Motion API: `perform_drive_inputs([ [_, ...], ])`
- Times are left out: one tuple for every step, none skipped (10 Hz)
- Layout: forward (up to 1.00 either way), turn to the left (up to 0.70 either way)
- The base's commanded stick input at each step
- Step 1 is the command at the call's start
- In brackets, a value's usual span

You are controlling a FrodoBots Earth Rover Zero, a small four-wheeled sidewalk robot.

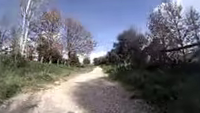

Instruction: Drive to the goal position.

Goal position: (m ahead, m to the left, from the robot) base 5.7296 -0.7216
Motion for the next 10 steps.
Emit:
perform_drive_inputs([
  [0.7,0.0],
  [0.7,0.0],
  [0.7,0.0],
  [0.7,0.0],
  [0.7,0.0],
  [0.7,0.0],
  [0.7,0.0],
  [0.7,0.0],
  [0.7,0.0],
  [0.7,0.0],
])
